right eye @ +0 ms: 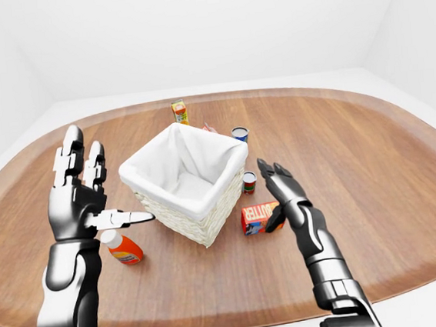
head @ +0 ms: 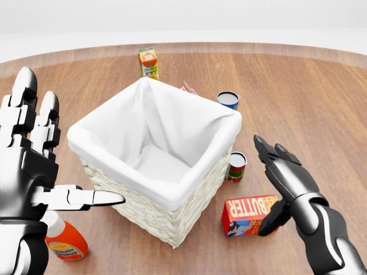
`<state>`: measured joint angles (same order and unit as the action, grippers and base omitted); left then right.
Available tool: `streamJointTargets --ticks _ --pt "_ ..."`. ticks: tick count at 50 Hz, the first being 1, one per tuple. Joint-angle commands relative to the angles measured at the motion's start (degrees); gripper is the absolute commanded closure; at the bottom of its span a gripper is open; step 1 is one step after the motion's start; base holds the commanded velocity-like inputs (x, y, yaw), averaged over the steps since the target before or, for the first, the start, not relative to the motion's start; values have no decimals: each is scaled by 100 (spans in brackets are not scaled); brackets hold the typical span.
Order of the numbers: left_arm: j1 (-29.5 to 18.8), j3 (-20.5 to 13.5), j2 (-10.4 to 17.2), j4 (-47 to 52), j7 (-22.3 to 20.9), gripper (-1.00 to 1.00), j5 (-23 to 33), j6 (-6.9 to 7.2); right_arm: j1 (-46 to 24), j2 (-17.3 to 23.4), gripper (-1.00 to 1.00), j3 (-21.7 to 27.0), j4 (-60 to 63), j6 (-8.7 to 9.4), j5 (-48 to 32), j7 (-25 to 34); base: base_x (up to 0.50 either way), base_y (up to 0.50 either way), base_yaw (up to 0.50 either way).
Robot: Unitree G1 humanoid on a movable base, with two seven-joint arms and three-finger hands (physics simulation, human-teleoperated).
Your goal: Pick up the butter and put it in the basket.
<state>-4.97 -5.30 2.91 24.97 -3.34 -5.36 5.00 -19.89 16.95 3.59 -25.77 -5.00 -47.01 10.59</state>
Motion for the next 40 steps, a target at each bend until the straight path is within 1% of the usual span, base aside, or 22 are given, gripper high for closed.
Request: streamJointTargets --ticks 1,3,4,7,10,13,15,22,32,35,40 --pt "53 5 -14 9 -9 -100 21 0 -594 38 -100 -291 -1274 0 -806 -354 0 0 0" --pt "57 4 -13 7 -11 -100 23 0 -763 15 -100 -373 -1637 0 -933 -497 0 0 0" --pt "51 2 -8 11 -13 -100 26 0 -921 -43 -100 -417 -2028 0 -915 -600 0 0 0" --pt "39 -8 -2 6 -15 -100 25 0 -1165 -97 -100 -573 -2646 0 -1125 -965 0 0 0" --pt "39 -18 2 11 -20 -100 22 0 -1301 -132 -100 -673 -3064 0 -1246 -1148 0 0 0" --pt "46 -33 10 17 -31 -100 19 0 -1409 -182 -100 -623 -3378 0 -1045 -1057 0 0 0" --pt "40 -59 17 6 -33 -100 9 0 -1482 -177 -100 -694 -3501 0 -1105 -1147 0 0 0" --pt "-10 -103 44 19 -24 -100 -16 0 -1710 -260 -100 -787 -3825 0 -1141 -1075 0 0 0" --pt "43 -76 27 25 -13 -100 20 0 -2080 -453 -100 -1059 -4506 0 -1685 -1291 0 0 0" --pt "66 -69 20 33 -17 -100 28 0 -2130 -533 -100 -1005 -4668 0 -1644 -1245 0 0 0" --pt "68 -88 25 56 -24 -100 21 0 -2180 -537 -100 -1042 -4806 0 -1734 -1243 0 0 0"
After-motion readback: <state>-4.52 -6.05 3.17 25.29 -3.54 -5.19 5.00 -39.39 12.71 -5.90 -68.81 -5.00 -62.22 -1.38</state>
